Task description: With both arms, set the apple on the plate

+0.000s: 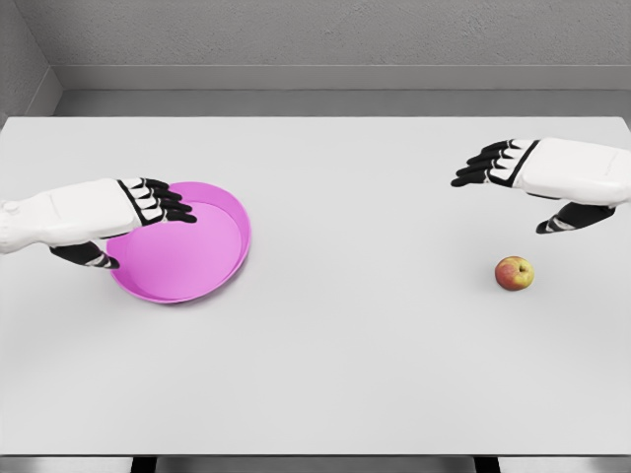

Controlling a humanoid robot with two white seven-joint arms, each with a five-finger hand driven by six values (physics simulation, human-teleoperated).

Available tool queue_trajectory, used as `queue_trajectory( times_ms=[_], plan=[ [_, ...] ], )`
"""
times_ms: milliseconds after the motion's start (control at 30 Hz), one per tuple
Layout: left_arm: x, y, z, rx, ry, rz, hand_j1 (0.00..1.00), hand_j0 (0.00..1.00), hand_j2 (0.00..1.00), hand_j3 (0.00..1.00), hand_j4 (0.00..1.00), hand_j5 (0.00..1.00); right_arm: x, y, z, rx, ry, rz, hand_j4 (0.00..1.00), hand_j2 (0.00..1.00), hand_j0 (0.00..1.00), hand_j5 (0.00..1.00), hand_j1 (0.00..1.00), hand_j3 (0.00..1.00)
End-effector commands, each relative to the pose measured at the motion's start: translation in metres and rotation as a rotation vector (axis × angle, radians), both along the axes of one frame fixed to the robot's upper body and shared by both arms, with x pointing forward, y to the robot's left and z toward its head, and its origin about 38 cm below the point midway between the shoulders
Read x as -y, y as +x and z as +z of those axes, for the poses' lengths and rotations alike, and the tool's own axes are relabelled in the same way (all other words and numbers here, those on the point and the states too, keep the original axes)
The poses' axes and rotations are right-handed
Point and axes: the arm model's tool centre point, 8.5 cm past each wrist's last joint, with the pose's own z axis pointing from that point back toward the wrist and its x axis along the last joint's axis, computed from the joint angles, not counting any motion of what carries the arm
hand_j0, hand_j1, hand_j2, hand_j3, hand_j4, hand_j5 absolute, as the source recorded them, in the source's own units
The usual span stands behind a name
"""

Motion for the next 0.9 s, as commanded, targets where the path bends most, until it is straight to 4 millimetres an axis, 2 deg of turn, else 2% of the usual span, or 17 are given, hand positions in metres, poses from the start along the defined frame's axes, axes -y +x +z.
queue_trajectory(
  times_ms=[0,233,300,400,433,467,500,533,567,667,733,867],
  plan=[
    [0.001,0.000,0.000,-0.005,-0.004,0.001,1.00,1.00,1.00,1.00,1.00,1.00,0.000,0.000,0.000,-0.003,0.004,0.000,1.00,1.00,1.00,1.00,1.00,1.00],
    [0.001,0.000,-0.001,-0.007,-0.005,-0.001,1.00,1.00,1.00,1.00,1.00,1.00,0.001,0.001,0.009,0.032,0.003,0.022,1.00,1.00,1.00,1.00,1.00,1.00],
    [0.001,0.000,-0.001,-0.008,-0.003,-0.001,1.00,1.00,1.00,1.00,1.00,1.00,0.010,0.005,0.013,0.089,-0.046,-0.009,1.00,1.00,1.00,1.00,1.00,1.00],
    [0.001,0.000,0.000,-0.005,-0.005,-0.001,1.00,1.00,1.00,1.00,1.00,1.00,0.014,0.003,0.014,0.103,-0.023,0.000,1.00,1.00,1.00,1.00,1.00,1.00],
    [0.001,0.000,0.000,-0.005,-0.005,-0.001,1.00,1.00,1.00,1.00,1.00,1.00,0.024,0.004,0.014,0.085,-0.025,-0.026,1.00,1.00,1.00,1.00,1.00,1.00],
    [0.001,0.001,0.001,-0.002,-0.002,-0.001,1.00,1.00,1.00,1.00,1.00,1.00,0.036,0.007,0.007,0.041,-0.021,-0.064,1.00,1.00,1.00,1.00,1.00,1.00],
    [0.001,0.001,0.001,-0.008,0.008,-0.002,1.00,1.00,1.00,1.00,1.00,1.00,0.041,0.004,-0.004,-0.036,-0.034,-0.067,1.00,1.00,1.00,1.00,1.00,1.00],
    [0.000,0.001,0.001,-0.012,0.022,-0.001,1.00,1.00,1.00,1.00,1.00,1.00,0.042,0.001,-0.007,-0.084,0.051,-0.067,1.00,1.00,1.00,1.00,1.00,1.00],
    [0.000,0.001,0.001,-0.015,0.028,-0.003,1.00,1.00,1.00,1.00,1.00,1.00,0.043,0.002,-0.004,-0.121,0.154,-0.069,1.00,1.00,1.00,1.00,1.00,1.00],
    [0.000,0.000,0.001,-0.016,0.024,-0.004,1.00,1.00,1.00,1.00,1.00,1.00,0.045,0.002,-0.001,-0.177,0.288,-0.074,1.00,1.00,1.00,1.00,1.00,1.00],
    [0.000,0.000,0.001,-0.015,0.023,-0.003,1.00,1.00,1.00,1.00,1.00,1.00,0.054,0.005,-0.006,-0.190,0.293,-0.104,1.00,1.00,1.00,1.00,1.00,1.00],
    [0.000,0.000,0.002,-0.013,0.027,-0.003,1.00,1.00,1.00,1.00,1.00,1.00,0.060,0.003,-0.039,-0.276,0.265,-0.140,1.00,1.00,1.00,1.00,1.00,1.00]
  ],
)
